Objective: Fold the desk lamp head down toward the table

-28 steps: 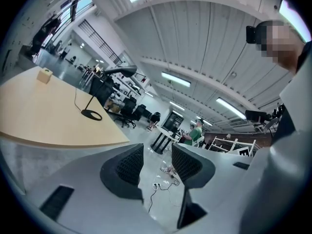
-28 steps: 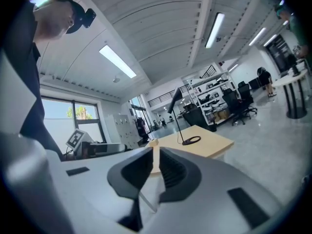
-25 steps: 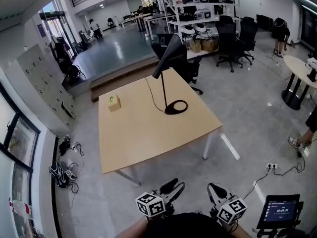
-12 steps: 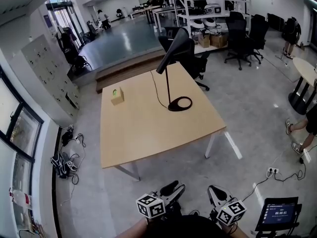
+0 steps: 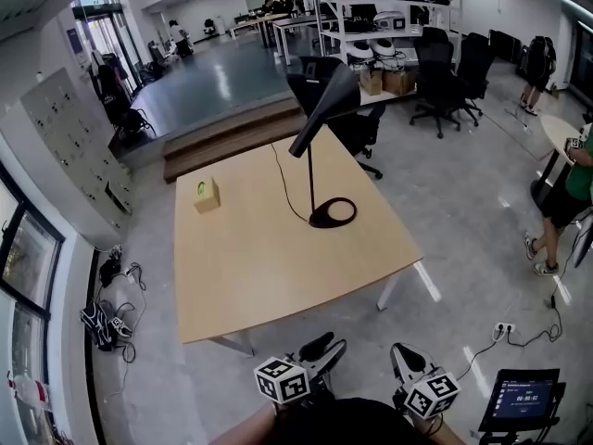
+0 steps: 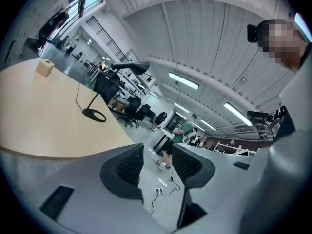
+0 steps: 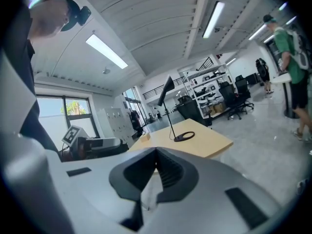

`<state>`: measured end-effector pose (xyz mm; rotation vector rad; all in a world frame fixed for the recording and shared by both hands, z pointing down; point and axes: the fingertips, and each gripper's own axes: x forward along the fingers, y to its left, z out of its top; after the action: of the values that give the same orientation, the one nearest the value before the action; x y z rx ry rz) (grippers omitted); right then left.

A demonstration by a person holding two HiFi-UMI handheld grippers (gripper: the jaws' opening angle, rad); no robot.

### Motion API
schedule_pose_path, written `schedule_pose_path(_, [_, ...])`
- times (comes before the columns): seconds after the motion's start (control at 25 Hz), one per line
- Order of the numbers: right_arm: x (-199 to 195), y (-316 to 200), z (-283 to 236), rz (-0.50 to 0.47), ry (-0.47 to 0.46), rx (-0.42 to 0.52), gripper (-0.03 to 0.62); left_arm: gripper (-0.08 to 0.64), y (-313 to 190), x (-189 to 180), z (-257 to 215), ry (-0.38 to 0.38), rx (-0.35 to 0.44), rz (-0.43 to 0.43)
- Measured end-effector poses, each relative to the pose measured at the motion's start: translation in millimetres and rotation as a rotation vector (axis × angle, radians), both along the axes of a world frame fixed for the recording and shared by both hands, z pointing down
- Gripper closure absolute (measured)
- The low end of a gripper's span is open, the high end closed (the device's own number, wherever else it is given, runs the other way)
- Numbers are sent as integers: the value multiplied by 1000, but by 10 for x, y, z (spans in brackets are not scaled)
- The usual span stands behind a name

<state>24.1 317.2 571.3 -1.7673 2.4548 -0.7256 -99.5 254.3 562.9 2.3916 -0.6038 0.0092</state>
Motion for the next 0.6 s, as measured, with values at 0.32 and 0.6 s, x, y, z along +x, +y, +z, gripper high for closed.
schedule_pose_path(0.32, [-172,-651,0,37,36,-33,588,371,-655,-130,61,31,-22,41])
schedule_pose_path(0.6, [-390,-1036,43,42,49,-68,588,371,-1104,-426,162,38,-51,25])
